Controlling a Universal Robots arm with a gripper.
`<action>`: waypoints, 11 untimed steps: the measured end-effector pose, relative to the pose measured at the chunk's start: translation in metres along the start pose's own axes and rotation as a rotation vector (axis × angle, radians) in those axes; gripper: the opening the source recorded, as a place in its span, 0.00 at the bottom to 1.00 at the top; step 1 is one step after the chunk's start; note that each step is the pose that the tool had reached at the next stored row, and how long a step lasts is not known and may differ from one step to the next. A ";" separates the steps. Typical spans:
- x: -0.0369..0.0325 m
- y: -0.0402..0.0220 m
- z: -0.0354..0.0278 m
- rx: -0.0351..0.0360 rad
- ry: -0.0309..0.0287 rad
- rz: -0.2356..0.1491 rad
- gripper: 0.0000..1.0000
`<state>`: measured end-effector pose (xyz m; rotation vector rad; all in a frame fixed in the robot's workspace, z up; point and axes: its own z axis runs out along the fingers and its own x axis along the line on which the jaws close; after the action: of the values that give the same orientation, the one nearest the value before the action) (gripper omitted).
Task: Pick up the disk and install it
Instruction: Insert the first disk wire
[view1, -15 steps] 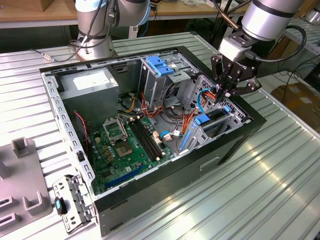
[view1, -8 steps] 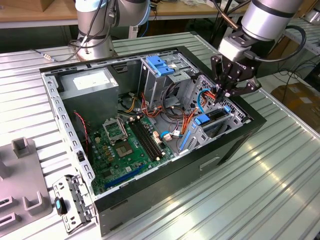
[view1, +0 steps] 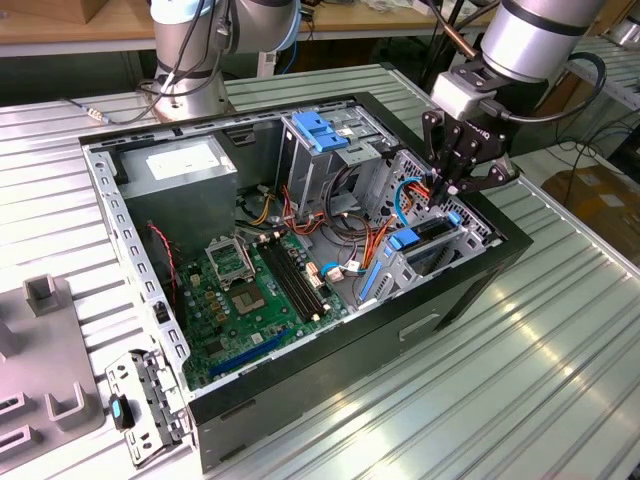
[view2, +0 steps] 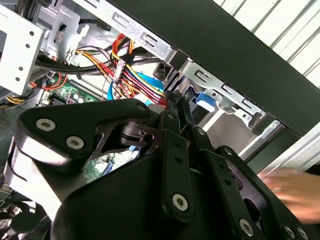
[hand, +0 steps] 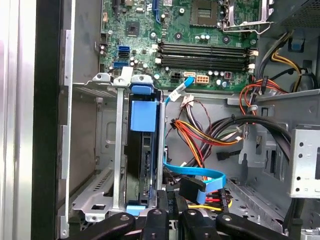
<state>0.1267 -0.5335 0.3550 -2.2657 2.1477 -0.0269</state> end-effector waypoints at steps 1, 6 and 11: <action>0.0000 0.0000 0.0000 0.0000 -0.0001 0.000 0.17; 0.0000 0.0000 0.0001 0.0000 -0.0004 0.000 0.17; 0.0000 0.0000 0.0001 0.0000 -0.0005 0.000 0.17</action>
<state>0.1267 -0.5335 0.3549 -2.2655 2.1474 -0.0263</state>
